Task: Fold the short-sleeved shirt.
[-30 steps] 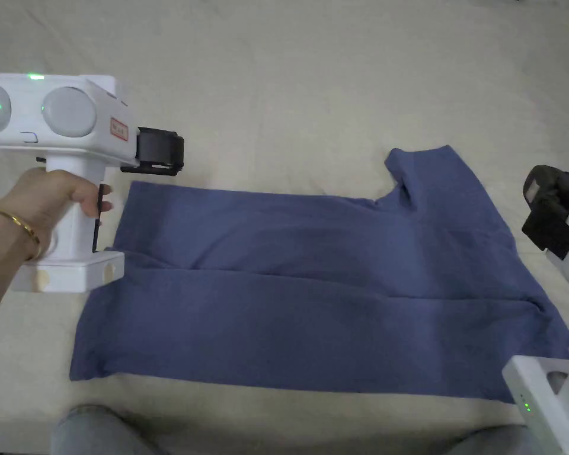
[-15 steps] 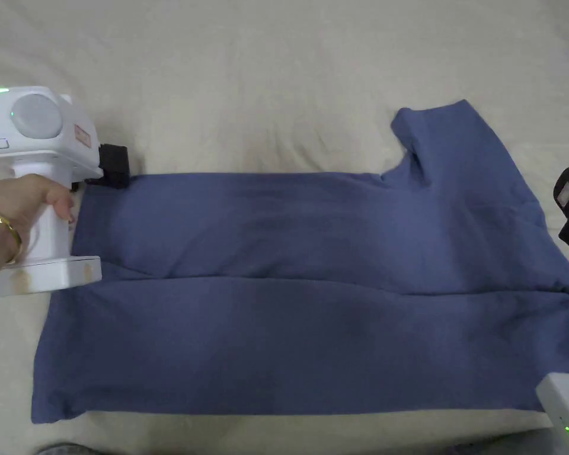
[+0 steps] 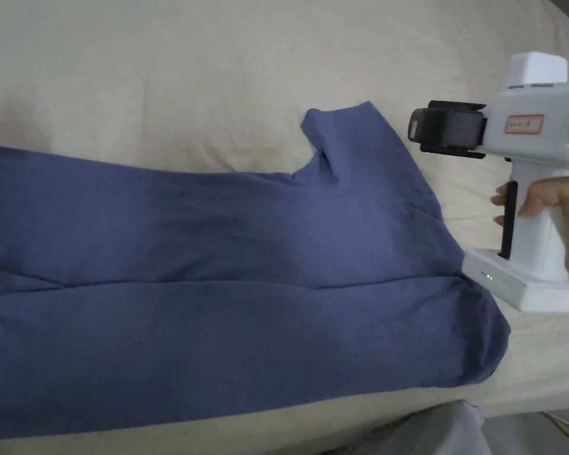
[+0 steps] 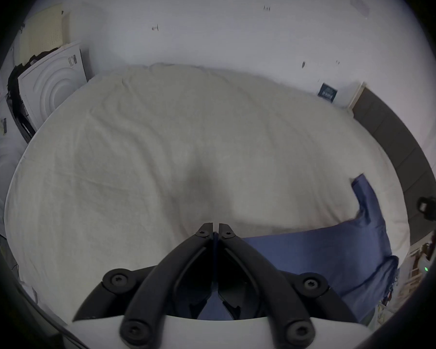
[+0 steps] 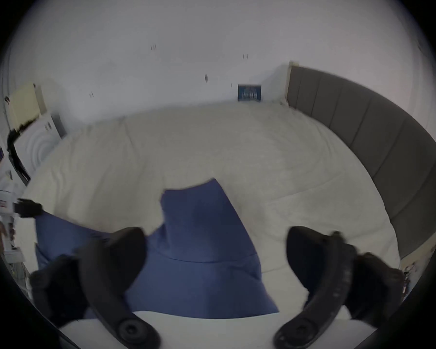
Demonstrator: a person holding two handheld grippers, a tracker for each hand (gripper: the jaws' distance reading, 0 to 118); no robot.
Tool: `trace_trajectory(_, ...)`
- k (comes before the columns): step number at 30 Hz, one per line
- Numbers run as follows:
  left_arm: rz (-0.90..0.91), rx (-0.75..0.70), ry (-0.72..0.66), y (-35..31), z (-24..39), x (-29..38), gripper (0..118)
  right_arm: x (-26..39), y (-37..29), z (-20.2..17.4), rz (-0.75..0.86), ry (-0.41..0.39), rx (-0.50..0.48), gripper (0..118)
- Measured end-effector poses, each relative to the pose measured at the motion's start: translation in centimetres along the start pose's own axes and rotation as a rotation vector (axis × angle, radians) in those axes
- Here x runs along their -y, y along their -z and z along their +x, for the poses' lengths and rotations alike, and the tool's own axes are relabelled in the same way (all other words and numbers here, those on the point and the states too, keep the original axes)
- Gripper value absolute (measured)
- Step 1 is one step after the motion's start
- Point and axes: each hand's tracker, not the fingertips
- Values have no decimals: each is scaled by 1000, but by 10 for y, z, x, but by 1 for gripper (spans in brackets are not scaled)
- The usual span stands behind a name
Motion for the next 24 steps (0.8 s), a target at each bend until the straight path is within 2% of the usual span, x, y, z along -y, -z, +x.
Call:
trace_trajectory(4, 9, 13, -3, -9, -1, -1, 2, -7, 60, 16, -172, 40, 15, 118)
trace_trajectory(6, 7, 20, -13, 1, -12, 3, 2, -2, 91, 20, -248, 54, 62, 118)
trace_trajectory(9, 8, 21, -27, 5, -18, 3, 2, 9, 122, 17, -295, 63, 111, 118)
trace_trajectory(10, 2, 19, -31, 6, -18, 4, 2, 11, 129, 17, -298, 64, 122, 114)
trace_trajectory(11, -5, 15, -37, 8, -20, 4, 2, 13, 135, 18, -297, 76, 125, 105)
trace_trajectory(12, -10, 12, -40, 12, -22, 4, 2, 15, 138, 16, -291, 96, 125, 85)
trace_trajectory(13, -16, 8, -44, 14, -24, 3, 2, 15, 140, 17, -295, 112, 122, 55)
trace_trajectory(14, -23, 5, -49, 16, -25, 6, 2, 16, 141, 18, -301, 157, 73, 43)
trace_trajectory(15, -26, 3, -51, 18, -26, 7, 2, 16, 140, 18, -299, 183, 44, 40)
trace_trajectory(16, -28, 1, -58, 20, -28, 7, 2, 15, 135, 14, -292, 149, 89, 21)
trace_trajectory(17, -32, 6, -67, 22, -30, 6, 2, 13, 130, 13, -267, 110, 69, 3)
trace_trajectory(19, -35, 10, -82, 17, -26, 8, 2, 11, 118, 12, -258, 112, 75, 3)
trace_trajectory(22, -19, 23, -90, 2, -28, 10, 2, 5, 85, 15, -193, 86, 36, 3)
trace_trajectory(24, -4, 31, -90, -14, -30, 13, 2, 4, 48, 23, -129, 104, -27, 3)
